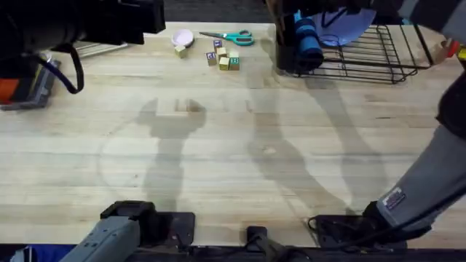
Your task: Pick up the spoon on the table one by one and put them onto the rack
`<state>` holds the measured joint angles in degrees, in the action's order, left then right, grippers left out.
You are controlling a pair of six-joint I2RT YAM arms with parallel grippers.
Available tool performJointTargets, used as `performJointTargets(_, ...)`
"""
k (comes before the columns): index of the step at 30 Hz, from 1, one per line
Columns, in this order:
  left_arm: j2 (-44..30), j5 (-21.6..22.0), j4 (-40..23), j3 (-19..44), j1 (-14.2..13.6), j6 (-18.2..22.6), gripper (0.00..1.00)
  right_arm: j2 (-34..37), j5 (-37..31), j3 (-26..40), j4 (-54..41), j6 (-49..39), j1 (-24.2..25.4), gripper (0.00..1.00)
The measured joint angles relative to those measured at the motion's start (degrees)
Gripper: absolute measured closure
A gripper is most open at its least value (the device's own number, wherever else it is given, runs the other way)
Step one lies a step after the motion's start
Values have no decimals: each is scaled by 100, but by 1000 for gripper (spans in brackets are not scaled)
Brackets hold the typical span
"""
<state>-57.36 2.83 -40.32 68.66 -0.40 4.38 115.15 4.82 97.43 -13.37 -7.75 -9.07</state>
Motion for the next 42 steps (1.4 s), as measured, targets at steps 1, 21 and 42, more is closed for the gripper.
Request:
performJointTargets(1,0,0,0,0,0,0,8,-59,2,0,-70,0,5,10)
performJointTargets(21,0,0,0,0,0,0,8,-1728,57,0,-1994,-2,-89,5)
performJointTargets(42,0,0,0,0,0,0,7,-3283,-502,0,-4801,484,-89,5)
